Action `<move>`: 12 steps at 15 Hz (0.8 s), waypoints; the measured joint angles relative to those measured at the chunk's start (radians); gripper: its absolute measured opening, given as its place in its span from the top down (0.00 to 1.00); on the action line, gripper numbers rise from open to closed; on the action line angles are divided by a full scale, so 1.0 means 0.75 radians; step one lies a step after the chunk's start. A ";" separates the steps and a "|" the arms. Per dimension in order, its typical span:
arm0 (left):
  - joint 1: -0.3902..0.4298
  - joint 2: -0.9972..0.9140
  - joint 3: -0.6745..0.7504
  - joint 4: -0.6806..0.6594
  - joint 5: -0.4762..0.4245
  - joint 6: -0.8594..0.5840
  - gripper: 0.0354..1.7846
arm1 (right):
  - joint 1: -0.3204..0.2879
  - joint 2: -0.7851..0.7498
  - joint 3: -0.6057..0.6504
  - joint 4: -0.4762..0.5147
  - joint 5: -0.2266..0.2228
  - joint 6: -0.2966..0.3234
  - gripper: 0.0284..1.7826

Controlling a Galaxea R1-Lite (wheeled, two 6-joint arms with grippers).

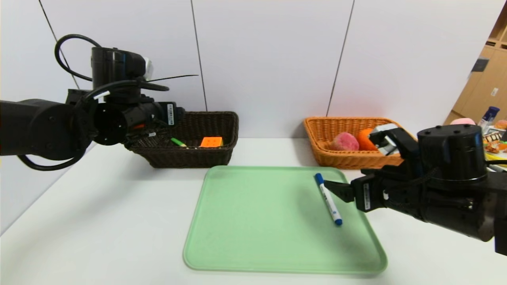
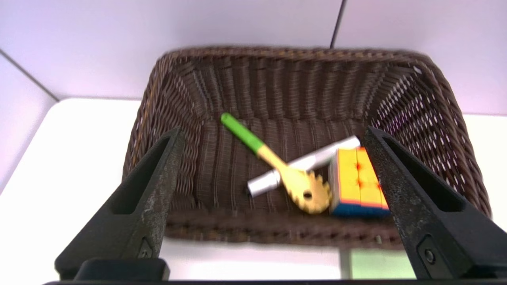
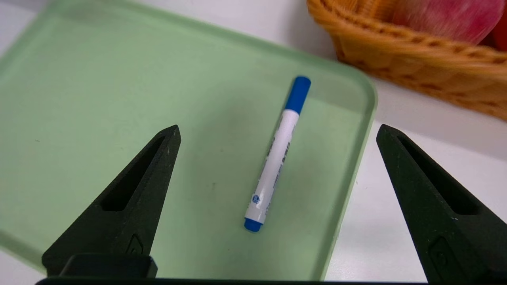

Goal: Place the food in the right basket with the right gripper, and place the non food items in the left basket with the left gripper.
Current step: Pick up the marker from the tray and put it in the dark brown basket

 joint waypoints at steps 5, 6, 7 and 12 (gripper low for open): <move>0.001 -0.146 0.163 -0.003 -0.001 -0.016 0.08 | -0.008 0.228 -0.098 0.120 -0.011 0.017 0.04; 0.003 -0.169 0.185 -0.002 -0.001 -0.018 0.07 | -0.014 0.267 -0.110 0.117 -0.011 0.018 0.04; 0.003 -0.189 0.198 -0.002 -0.001 -0.017 0.07 | -0.017 0.297 -0.116 0.111 -0.010 0.018 0.04; 0.003 -0.260 0.221 -0.002 -0.001 -0.018 0.06 | -0.021 0.398 -0.118 0.005 -0.013 0.023 0.35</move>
